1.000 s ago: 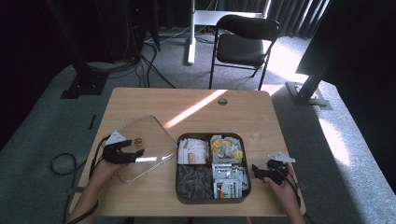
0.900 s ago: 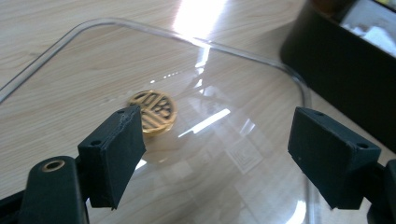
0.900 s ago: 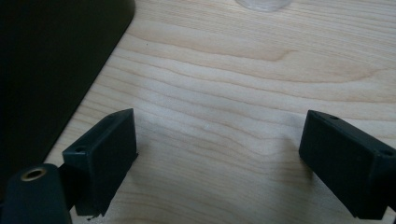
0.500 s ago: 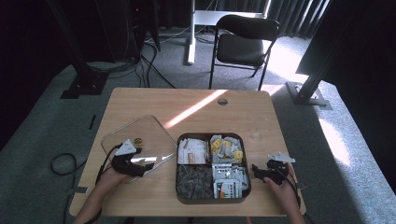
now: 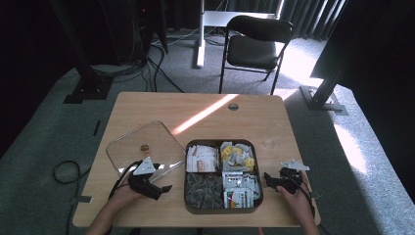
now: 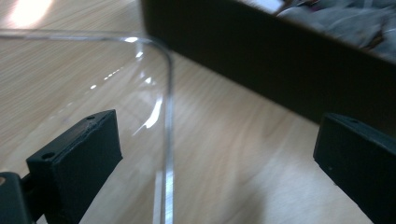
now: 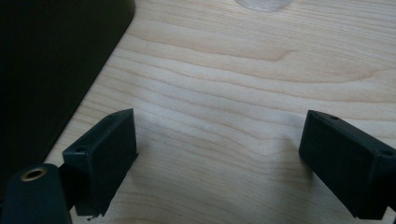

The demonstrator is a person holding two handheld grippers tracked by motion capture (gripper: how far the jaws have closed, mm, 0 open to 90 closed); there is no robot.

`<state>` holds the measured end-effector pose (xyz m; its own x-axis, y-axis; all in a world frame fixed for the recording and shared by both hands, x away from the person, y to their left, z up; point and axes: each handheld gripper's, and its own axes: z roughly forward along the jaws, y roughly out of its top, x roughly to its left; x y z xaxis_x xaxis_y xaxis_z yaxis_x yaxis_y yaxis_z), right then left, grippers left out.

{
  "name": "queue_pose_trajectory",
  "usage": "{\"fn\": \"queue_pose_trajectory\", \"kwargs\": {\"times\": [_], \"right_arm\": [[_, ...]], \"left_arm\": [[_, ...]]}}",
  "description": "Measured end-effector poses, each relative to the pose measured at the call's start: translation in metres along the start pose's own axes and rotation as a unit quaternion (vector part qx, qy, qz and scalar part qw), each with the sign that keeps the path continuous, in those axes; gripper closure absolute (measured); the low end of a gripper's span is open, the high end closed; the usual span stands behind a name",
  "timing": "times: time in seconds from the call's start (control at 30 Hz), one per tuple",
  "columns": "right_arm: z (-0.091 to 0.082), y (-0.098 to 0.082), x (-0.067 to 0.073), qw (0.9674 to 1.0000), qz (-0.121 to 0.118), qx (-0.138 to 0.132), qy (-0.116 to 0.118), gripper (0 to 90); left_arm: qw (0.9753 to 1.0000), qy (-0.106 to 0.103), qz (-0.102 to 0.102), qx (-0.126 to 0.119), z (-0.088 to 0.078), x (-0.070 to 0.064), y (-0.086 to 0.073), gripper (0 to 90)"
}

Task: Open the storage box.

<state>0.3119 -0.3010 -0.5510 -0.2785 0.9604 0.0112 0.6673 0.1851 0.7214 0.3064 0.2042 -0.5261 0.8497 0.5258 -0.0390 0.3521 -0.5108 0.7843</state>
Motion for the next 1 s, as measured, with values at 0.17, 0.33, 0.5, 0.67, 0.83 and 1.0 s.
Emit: {"fn": "queue_pose_trajectory", "kwargs": {"times": [0.17,0.33,0.5,0.67,0.83,1.0], "right_arm": [[0.0,0.0,0.0,1.0,0.0,0.0,0.0,10.6],[0.0,0.0,0.0,1.0,0.0,0.0,0.0,10.6],[0.0,0.0,0.0,1.0,0.0,0.0,0.0,10.6],[0.0,0.0,0.0,1.0,0.0,0.0,0.0,10.6],[0.001,0.001,0.0,1.0,-0.006,0.0,0.007,10.6],[0.001,0.001,0.0,0.9999,-0.007,0.0,0.009,10.6]], "left_arm": [[0.9997,-0.017,0.015,0.008,0.008,-0.01,-0.002,1.0],[0.9988,-0.029,0.039,0.003,0.012,-0.021,-0.002,1.0],[0.9978,-0.038,0.052,0.014,0.015,-0.029,-0.004,1.0],[0.9976,-0.029,0.056,0.031,0.018,-0.033,-0.006,1.0],[0.9966,-0.03,0.062,0.044,0.021,-0.036,-0.008,1.0],[0.9946,-0.019,0.072,0.072,0.025,-0.04,-0.009,1.1]]}}
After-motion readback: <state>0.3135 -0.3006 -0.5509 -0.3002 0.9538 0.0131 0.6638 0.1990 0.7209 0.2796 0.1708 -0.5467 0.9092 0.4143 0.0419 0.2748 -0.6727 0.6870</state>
